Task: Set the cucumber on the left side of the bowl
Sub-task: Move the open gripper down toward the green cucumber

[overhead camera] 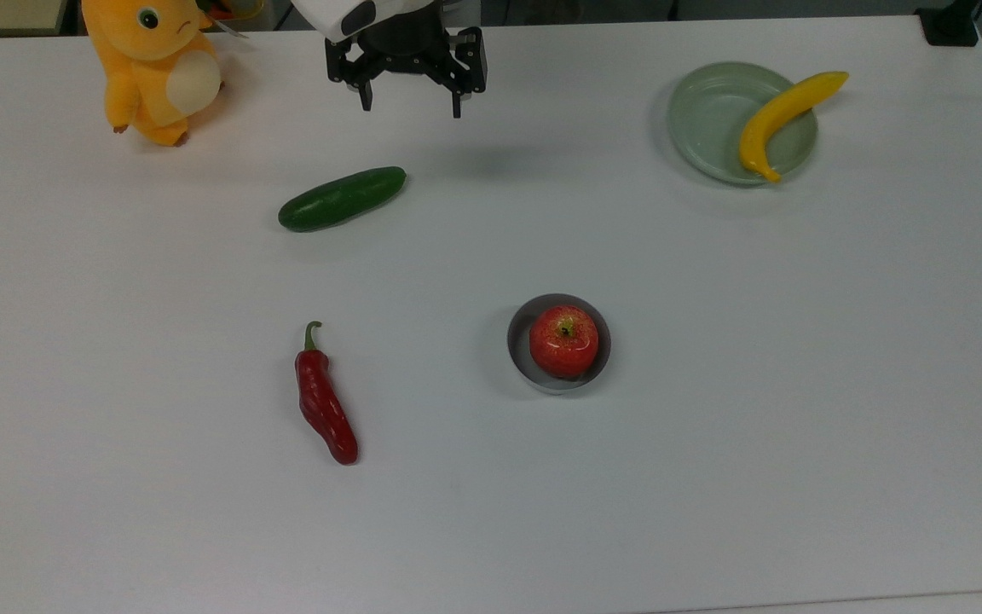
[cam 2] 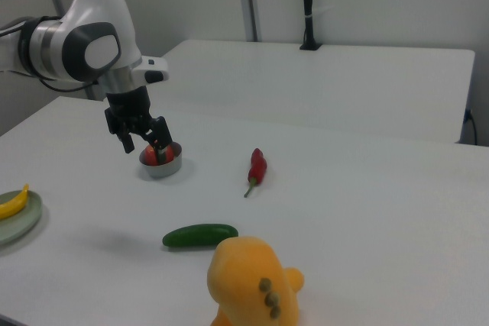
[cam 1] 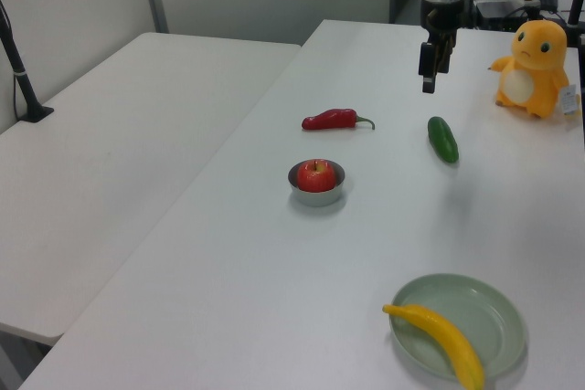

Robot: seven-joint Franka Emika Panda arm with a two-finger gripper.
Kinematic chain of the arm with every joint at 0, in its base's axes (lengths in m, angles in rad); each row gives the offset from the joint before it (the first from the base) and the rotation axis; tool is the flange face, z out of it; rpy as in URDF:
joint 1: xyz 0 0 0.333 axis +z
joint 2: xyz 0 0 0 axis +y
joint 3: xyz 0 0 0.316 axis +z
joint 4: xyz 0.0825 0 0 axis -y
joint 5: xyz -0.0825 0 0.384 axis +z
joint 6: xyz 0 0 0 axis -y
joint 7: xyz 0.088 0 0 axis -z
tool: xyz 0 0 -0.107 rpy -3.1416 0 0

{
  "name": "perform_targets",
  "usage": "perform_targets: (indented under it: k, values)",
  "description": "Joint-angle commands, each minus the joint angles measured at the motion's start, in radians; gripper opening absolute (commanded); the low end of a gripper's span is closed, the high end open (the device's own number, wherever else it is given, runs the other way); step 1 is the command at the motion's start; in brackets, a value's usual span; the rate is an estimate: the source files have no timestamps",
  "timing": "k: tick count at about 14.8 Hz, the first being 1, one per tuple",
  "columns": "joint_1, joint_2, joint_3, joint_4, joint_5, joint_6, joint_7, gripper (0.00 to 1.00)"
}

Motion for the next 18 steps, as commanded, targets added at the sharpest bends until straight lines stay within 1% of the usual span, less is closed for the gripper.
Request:
perform_targets:
  k: [1,3,5,10,13,14,15,17,18]
  values:
    - [-0.029,-0.058,-0.002,-0.002,0.018,-0.041,-0.144,1.0]
    - [-0.032,-0.058,-0.002,-0.004,0.015,-0.035,-0.133,1.0]
    - [-0.053,-0.061,-0.002,-0.021,0.015,-0.037,-0.133,1.0]
    - [-0.087,-0.055,0.004,-0.051,0.026,0.018,-0.127,1.0]
    - [-0.139,-0.049,0.024,-0.065,0.099,0.023,-0.105,1.0]
    - [-0.152,-0.032,0.024,-0.067,0.104,0.07,-0.097,1.0]
    - [-0.168,-0.016,0.024,-0.068,0.107,0.11,-0.047,1.0]
    - [-0.175,0.027,0.024,-0.071,0.107,0.196,0.072,1.0]
    - [-0.179,0.046,0.024,-0.094,0.106,0.252,0.181,1.0]
